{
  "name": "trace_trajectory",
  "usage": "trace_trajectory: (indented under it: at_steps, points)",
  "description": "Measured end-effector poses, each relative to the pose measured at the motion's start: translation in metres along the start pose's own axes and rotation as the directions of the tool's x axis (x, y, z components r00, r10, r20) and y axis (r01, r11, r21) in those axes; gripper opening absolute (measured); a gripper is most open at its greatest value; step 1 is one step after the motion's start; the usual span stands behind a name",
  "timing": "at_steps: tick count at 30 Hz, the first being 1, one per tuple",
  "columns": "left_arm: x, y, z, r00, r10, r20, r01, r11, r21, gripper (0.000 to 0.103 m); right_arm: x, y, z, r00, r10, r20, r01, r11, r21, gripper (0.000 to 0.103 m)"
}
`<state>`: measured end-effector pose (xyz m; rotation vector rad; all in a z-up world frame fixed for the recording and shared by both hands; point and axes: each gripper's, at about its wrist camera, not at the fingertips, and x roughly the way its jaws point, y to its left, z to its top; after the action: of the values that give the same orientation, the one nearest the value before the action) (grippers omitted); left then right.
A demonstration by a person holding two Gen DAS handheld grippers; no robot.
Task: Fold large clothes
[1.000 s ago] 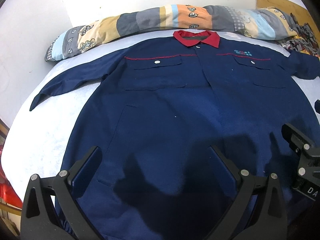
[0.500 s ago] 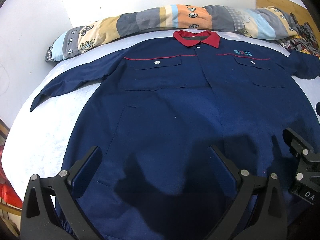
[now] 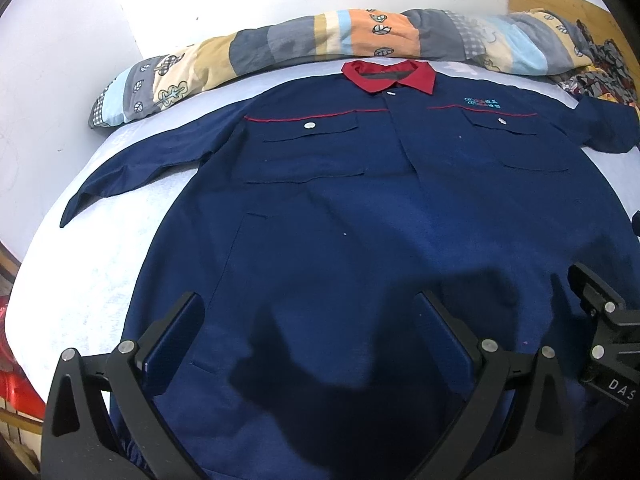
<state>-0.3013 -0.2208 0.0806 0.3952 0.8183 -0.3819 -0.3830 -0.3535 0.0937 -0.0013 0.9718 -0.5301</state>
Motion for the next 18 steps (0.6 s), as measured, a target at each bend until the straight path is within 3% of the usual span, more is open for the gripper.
trace_trajectory:
  at_steps: [9,14,18]
  points:
    - [0.002,-0.001,0.001,1.000,-0.002,0.002,0.002,1.000,0.006,0.103,0.001,0.000,0.001,1.000,0.002,-0.018,-0.002,1.000,0.000,0.098]
    - [0.001,-0.002,-0.002,1.000,0.001,0.006,-0.001,1.000,0.005,0.103,0.010,-0.009,-0.002,0.994,0.096,-0.061,-0.091,0.993,0.072,0.098]
    - [0.001,-0.003,-0.001,1.000,0.002,0.005,-0.002,1.000,0.006,0.103,0.020,-0.021,-0.005,0.990,0.108,-0.091,-0.096,0.987,0.125,0.097]
